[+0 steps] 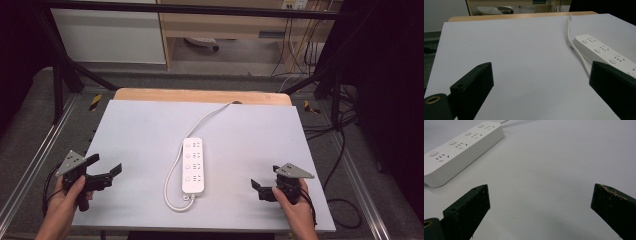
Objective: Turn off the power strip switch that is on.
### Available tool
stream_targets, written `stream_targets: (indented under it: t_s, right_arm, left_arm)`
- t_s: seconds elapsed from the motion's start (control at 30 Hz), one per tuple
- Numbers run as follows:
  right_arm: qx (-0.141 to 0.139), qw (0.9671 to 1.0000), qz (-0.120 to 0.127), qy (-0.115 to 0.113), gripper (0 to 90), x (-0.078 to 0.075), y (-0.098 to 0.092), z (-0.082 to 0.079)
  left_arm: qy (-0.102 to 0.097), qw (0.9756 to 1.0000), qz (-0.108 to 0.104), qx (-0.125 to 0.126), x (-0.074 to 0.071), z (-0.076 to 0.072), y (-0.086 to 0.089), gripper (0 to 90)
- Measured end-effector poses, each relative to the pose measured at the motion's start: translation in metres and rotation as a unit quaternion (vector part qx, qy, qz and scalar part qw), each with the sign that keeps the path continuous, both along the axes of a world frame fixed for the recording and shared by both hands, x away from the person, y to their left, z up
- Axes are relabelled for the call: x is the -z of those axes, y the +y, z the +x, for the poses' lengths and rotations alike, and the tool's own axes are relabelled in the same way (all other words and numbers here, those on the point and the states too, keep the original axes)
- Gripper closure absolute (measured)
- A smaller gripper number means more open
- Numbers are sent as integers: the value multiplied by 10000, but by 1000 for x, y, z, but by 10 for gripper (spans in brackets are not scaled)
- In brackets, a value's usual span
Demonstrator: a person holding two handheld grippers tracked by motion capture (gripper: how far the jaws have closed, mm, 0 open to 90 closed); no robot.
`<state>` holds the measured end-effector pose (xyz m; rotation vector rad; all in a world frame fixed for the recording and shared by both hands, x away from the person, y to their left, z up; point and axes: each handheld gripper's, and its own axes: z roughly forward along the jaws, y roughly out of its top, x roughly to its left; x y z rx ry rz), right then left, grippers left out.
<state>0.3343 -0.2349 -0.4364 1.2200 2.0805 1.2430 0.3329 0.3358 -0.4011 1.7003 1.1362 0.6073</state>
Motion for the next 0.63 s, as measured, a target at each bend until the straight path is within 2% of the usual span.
stream_targets:
  t_s: [0.23,0.33,0.43,0.5,0.57,0.63]
  right_arm:
    - [69,9999,-58,-82,29,1,0,0]
    - [118,9998,-49,-120,28,2,0,1]
    - [176,9998,-68,-83,29,4,-1,2]
    - [255,9996,-116,-54,32,5,-2,3]
    - [323,9993,-164,-27,31,7,-3,4]
    - [503,9984,-262,58,31,11,-3,7]
  left_arm:
    - [126,9996,230,-78,13,-1,1,54]
    - [216,9986,486,-48,19,0,-2,56]
    - [380,9971,647,110,26,-1,-9,57]
    - [441,9953,820,259,30,-1,-15,60]
    - [559,9938,875,395,34,-2,-22,64]
    - [637,9926,932,457,37,-3,-28,66]
